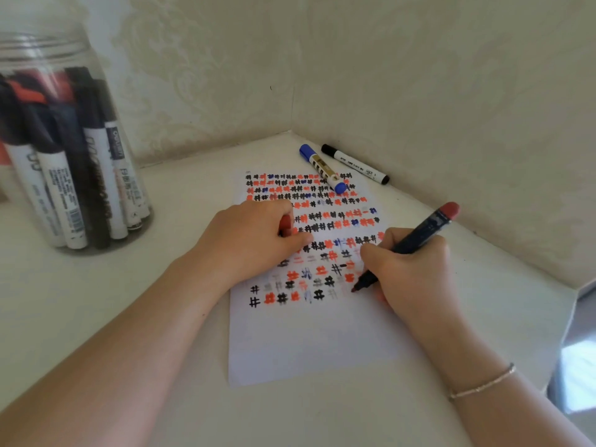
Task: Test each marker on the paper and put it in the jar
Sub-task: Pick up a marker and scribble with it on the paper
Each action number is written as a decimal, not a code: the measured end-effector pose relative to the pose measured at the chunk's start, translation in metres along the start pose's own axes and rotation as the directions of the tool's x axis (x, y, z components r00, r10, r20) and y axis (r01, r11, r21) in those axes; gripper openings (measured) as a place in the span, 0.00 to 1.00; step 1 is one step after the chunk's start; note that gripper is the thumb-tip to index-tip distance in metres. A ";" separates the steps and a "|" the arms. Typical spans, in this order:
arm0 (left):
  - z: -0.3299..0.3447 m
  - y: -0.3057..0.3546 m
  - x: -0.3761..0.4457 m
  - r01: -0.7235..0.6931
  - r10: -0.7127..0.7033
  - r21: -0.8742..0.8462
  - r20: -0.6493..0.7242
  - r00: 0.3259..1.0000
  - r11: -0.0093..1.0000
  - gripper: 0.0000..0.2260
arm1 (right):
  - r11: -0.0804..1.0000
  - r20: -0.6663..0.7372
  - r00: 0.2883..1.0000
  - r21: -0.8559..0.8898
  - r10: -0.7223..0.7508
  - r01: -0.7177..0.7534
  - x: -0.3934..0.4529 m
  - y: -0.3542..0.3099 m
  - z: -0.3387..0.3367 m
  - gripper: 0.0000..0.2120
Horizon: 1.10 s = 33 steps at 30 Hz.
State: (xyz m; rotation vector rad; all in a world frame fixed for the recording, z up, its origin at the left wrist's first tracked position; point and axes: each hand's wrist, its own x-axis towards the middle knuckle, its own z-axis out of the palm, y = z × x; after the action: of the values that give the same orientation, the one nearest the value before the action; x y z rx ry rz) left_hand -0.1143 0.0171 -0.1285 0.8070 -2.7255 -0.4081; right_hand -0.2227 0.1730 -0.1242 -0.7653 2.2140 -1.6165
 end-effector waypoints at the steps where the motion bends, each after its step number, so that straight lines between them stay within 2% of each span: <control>1: 0.000 0.000 0.000 -0.003 0.003 -0.002 0.001 1.000 1.000 0.15 | 1.000 0.006 1.000 -0.006 -0.006 0.006 0.000 0.000 0.001 0.10; 6: 0.000 0.001 0.000 -0.012 0.012 -0.004 -0.008 1.000 1.000 0.14 | 0.997 -0.057 0.996 -0.030 -0.068 0.066 -0.001 0.001 0.002 0.11; 12: 0.000 0.000 0.000 -0.006 0.006 0.001 -0.013 1.000 1.000 0.14 | 1.000 -0.019 1.000 0.017 -0.011 0.012 0.001 0.001 0.002 0.10; 19: 0.001 -0.001 0.001 0.003 -0.003 0.015 -0.010 1.000 1.000 0.16 | 0.999 -0.007 1.000 -0.023 -0.024 0.024 0.000 0.002 0.001 0.14; 26: -0.001 0.000 0.001 0.020 -0.020 0.017 -0.007 1.000 1.000 0.17 | 0.998 -0.044 0.997 -0.012 -0.065 0.064 0.000 0.002 0.002 0.11; 33: -0.002 0.002 0.000 0.041 -0.041 0.013 0.008 0.999 0.999 0.17 | 0.999 -0.024 0.999 -0.009 -0.046 0.046 -0.001 0.001 0.003 0.20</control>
State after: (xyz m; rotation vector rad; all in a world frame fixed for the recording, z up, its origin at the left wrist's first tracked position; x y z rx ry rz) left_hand -0.1143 0.0183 -0.1256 0.8680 -2.7253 -0.4040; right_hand -0.2209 0.1710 -0.1261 -0.8091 2.2368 -1.6473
